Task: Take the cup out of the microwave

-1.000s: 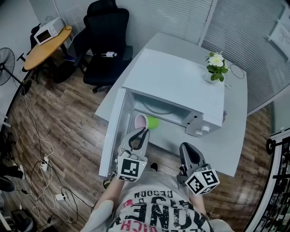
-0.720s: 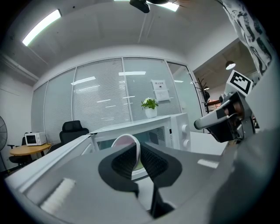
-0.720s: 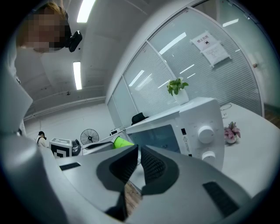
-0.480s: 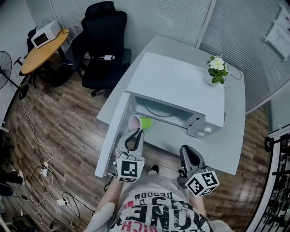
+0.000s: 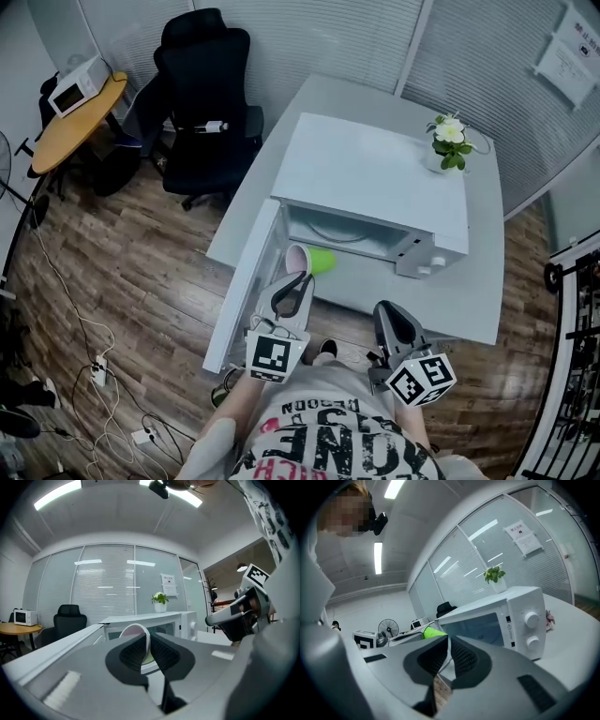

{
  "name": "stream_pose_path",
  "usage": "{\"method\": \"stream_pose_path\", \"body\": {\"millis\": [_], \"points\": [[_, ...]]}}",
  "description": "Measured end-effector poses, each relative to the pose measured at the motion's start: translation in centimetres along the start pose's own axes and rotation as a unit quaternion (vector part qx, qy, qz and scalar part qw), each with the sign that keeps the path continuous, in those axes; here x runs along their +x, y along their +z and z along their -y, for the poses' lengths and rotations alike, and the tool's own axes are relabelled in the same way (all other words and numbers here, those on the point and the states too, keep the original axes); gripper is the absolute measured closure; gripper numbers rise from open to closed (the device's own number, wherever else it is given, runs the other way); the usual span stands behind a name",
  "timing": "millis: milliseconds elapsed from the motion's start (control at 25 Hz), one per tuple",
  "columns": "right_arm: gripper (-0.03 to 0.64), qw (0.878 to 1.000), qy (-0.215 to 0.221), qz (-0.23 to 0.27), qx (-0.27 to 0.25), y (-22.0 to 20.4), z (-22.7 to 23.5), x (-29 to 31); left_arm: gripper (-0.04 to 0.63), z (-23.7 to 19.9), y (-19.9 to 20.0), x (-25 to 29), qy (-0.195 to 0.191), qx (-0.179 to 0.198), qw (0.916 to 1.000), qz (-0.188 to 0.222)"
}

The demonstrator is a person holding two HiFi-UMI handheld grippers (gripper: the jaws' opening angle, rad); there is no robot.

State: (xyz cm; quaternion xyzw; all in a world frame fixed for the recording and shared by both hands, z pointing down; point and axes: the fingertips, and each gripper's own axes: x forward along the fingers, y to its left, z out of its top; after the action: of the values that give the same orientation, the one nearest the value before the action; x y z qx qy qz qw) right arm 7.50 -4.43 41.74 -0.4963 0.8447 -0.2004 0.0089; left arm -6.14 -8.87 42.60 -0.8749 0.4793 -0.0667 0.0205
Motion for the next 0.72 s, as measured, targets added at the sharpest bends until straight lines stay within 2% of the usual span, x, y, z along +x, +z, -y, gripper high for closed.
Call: {"method": "stream_pose_path", "body": {"millis": [200,440,720], "points": [[0.589,1.0,-0.021,0.01,0.004,-0.3,-0.5,0.1,0.557,0.1,-0.6,-0.1,-0.037,-0.013,0.9992,0.004],[0.589,0.999,-0.04,0.02,0.003,-0.3,-1.4,0.1,0.557,1.0,-0.8,-0.5,-0.08,-0.01,0.9967,0.01],[0.589,0.997,-0.065,0.029,-0.003,-0.6,-1.5,0.5,0.557,0.0,-1.1,-1.4,-0.09,-0.011,0.9958,0.013]]}}
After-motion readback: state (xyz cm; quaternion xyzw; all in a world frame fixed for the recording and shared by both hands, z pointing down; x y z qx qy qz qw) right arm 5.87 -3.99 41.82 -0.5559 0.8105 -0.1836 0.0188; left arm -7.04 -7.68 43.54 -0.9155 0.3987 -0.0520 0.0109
